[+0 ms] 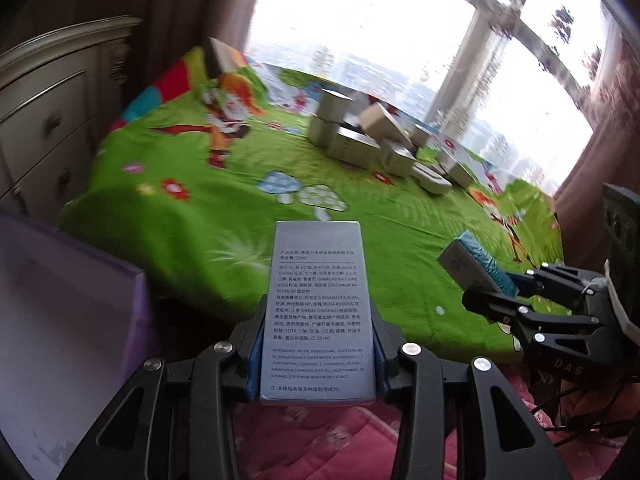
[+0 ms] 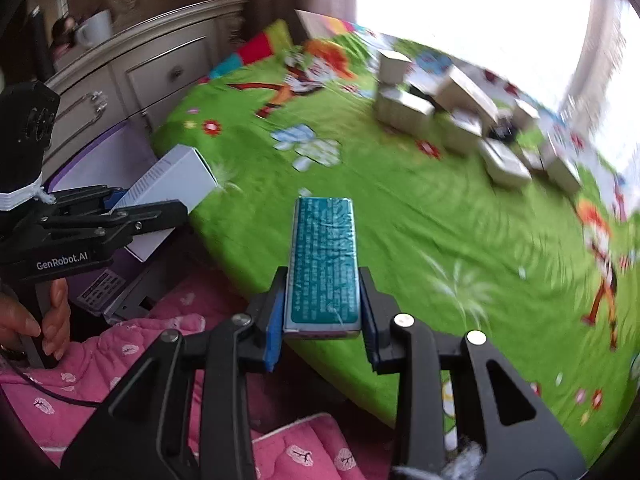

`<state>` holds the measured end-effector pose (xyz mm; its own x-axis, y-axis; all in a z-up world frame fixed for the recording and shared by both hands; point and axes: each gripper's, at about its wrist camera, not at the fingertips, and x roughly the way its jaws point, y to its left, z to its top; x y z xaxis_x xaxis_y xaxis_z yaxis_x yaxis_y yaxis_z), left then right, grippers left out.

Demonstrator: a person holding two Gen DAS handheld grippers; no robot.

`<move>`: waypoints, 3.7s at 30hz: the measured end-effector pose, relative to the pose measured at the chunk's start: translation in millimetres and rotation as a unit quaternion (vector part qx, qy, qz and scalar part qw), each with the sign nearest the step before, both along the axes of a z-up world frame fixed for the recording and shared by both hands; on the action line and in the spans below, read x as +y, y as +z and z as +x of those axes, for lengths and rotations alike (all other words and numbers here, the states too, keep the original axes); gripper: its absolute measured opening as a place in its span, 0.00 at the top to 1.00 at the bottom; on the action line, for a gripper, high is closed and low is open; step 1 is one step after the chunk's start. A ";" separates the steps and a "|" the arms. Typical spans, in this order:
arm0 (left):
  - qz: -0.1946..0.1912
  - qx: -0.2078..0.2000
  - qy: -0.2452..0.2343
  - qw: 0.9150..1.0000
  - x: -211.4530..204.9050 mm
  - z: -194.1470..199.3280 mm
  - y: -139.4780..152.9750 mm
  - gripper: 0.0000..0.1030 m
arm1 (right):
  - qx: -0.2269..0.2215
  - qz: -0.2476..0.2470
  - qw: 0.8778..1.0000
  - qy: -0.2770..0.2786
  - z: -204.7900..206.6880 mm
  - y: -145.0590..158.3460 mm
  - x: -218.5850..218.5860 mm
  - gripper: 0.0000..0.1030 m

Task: Organize rigid objects
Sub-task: 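Carry both held boxes over to the purple-rimmed storage box, then open both grippers to drop the boxes into the storage box, then grasp the white plastic case with the right gripper while the left grasps a medicine box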

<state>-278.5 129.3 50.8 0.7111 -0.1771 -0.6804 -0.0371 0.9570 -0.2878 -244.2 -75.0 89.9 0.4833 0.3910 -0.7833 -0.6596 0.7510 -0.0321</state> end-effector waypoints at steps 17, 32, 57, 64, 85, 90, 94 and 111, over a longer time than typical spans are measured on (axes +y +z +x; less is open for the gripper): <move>0.019 -0.039 0.161 0.986 97.2 -67.0 22.2 0.59 | -0.065 -0.079 0.962 0.252 -62.1 6.2 153.3 0.64; 0.035 0.064 0.401 0.913 215.0 -123.0 -3.0 0.35 | -0.022 -0.091 0.910 0.404 -120.9 -33.8 271.8 0.63; 0.056 0.068 0.013 0.996 -33.1 98.0 -11.6 0.00 | -0.018 -0.035 0.982 -0.184 172.7 -29.5 -68.1 0.16; 0.073 0.112 0.015 0.991 -62.3 168.7 -37.5 0.00 | 0.029 -0.014 0.973 -0.229 251.9 -56.7 -109.5 0.10; -0.066 0.127 0.228 0.963 -58.0 245.7 -31.8 0.00 | 0.009 0.000 0.981 -0.193 238.2 -63.6 -107.3 0.34; -0.102 0.099 0.268 0.953 -81.4 272.5 -13.8 0.00 | 0.010 0.002 0.981 -0.192 238.9 -63.2 -108.5 0.34; -0.087 0.135 0.298 0.941 -85.5 305.2 -21.9 0.00 | 0.011 0.003 0.981 -0.192 238.3 -63.1 -108.0 0.33; 0.049 0.136 0.062 0.987 -75.8 244.3 -30.1 0.17 | 0.015 0.010 0.981 -0.192 238.6 -62.3 -109.8 0.33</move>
